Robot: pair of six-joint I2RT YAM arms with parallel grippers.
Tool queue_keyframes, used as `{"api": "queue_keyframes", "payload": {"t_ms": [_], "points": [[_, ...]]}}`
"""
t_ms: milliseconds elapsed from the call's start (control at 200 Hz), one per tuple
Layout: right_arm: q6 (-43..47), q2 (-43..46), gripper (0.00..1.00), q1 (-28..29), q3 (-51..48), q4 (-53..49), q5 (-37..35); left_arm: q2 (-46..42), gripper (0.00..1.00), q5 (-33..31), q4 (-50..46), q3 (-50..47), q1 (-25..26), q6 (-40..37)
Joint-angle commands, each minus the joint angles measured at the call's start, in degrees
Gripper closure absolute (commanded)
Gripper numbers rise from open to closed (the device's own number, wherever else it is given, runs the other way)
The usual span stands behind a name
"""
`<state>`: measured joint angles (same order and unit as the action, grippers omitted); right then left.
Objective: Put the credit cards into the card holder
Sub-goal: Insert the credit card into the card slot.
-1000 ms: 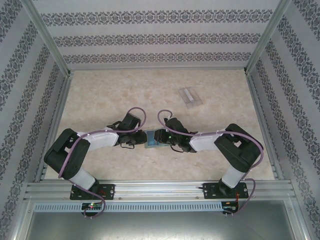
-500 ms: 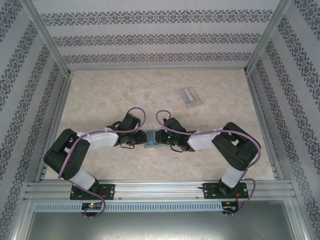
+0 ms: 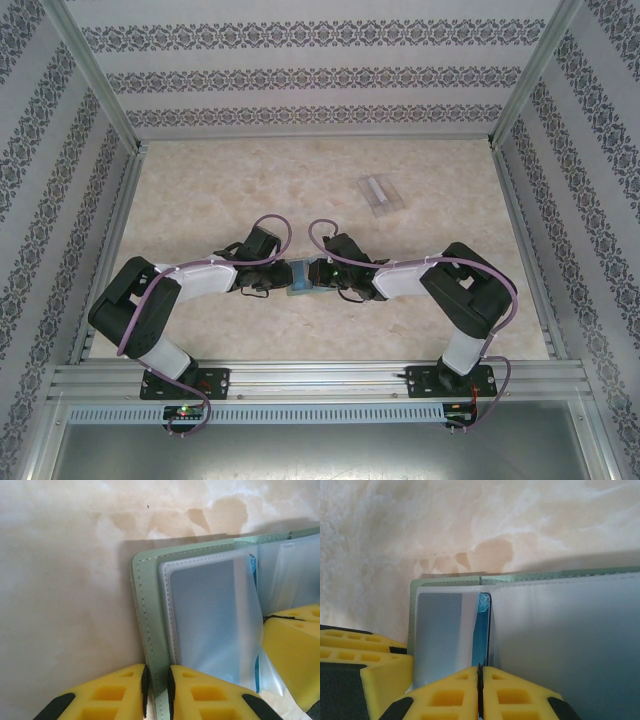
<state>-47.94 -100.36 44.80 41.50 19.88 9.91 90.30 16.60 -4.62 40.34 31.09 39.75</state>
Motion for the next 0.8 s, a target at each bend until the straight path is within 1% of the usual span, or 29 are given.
{"api": "queue_keyframes", "payload": {"t_ms": [0, 105, 175, 225, 380, 460, 630, 664, 794], "points": [[1.85, -0.09, 0.87, 1.35, 1.07, 1.61, 3.06, 0.85, 0.78, 1.44, 1.44, 0.8, -0.22, 0.27], [3.0, 2.88, 0.84, 1.01, -0.27, 0.36, 0.71, 0.54, 0.77, 0.94, 0.41, 1.06, -0.19, 0.07], [4.99, 6.38, 0.77, 0.91, -1.18, -2.42, -2.55, -0.23, 0.76, 0.71, 0.53, 0.59, -0.24, 0.25], [5.99, 8.96, 0.74, 0.66, -1.94, -4.18, -4.84, -0.78, 0.75, 0.5, 0.55, 0.4, -0.26, 0.24], [5.93, 14.38, 0.71, -0.65, -5.73, -7.15, -7.69, -1.75, 0.72, -0.78, -1.13, 0.68, -0.29, -0.52], [5.78, 15.14, 0.67, -0.51, -6.57, -9.25, -8.77, -1.6, 0.71, -0.78, -1.17, 0.75, -0.36, -0.88], [4.11, 15.63, 0.65, -1.38, -8.16, -11.35, -10.16, -0.84, 0.71, -0.23, -0.95, 1.3, -0.38, -0.81], [3.92, 15.63, 0.63, -1.67, -8.31, -11.49, -10.41, -0.59, 0.71, -0.13, -0.75, 1.4, -0.38, -0.77], [3.25, 14.32, 0.61, -2.54, -8.01, -11.72, -9.3, -0.15, 0.71, 0.04, -1.36, 1.94, -0.41, -0.88]]}}
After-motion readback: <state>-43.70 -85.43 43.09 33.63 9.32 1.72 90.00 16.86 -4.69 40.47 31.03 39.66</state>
